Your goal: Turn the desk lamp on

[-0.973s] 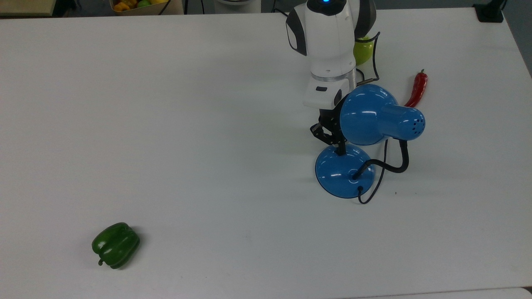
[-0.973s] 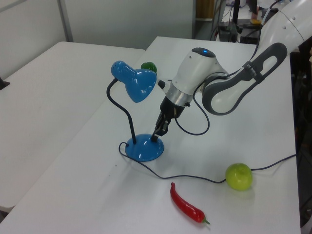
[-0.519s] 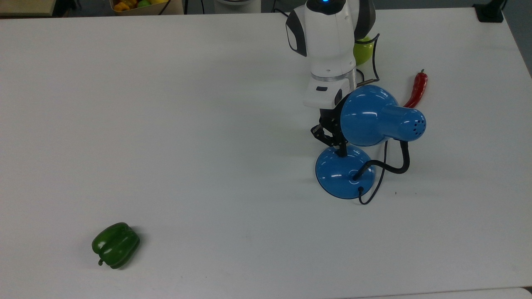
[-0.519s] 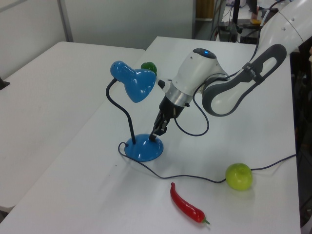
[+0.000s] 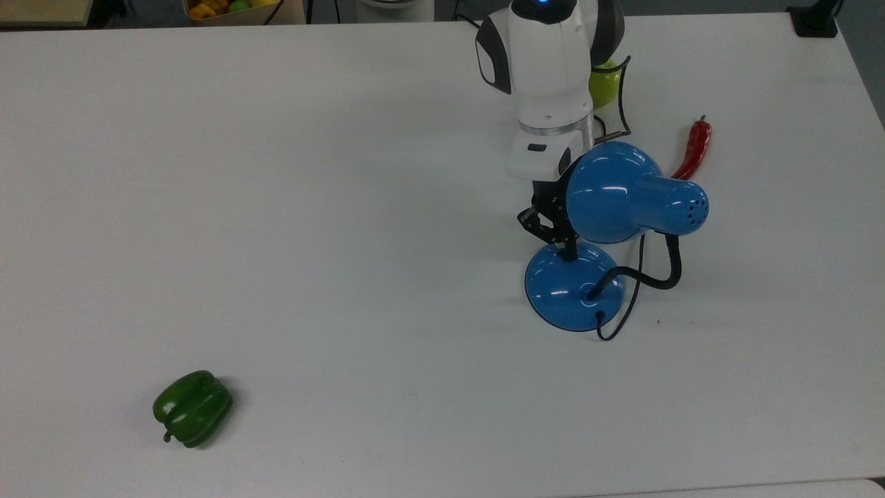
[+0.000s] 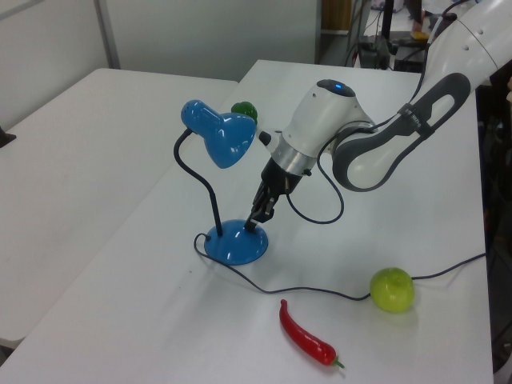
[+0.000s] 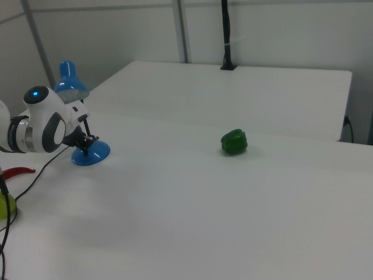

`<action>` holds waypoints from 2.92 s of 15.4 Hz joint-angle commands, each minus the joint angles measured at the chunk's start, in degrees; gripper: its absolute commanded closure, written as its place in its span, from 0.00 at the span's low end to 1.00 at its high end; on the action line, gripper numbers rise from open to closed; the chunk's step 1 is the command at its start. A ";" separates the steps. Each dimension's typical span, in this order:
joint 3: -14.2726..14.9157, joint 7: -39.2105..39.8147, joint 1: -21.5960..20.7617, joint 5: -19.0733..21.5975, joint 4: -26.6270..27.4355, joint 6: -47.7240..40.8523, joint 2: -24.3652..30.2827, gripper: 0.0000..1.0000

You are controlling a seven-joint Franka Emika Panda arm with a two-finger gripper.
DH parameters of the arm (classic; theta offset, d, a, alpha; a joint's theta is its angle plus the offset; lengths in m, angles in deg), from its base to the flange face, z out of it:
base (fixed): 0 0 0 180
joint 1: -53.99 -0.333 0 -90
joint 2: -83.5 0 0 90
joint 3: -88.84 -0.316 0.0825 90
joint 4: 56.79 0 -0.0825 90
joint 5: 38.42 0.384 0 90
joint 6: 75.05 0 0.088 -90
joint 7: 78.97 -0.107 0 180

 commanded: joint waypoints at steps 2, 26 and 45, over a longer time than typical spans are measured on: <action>0.20 -1.31 -0.50 -1.14 -0.53 1.60 -1.47 1.00; 0.20 -1.58 0.38 -1.94 6.41 -5.76 8.18 1.00; 5.12 -6.67 4.42 -1.50 1.50 -60.43 29.63 0.00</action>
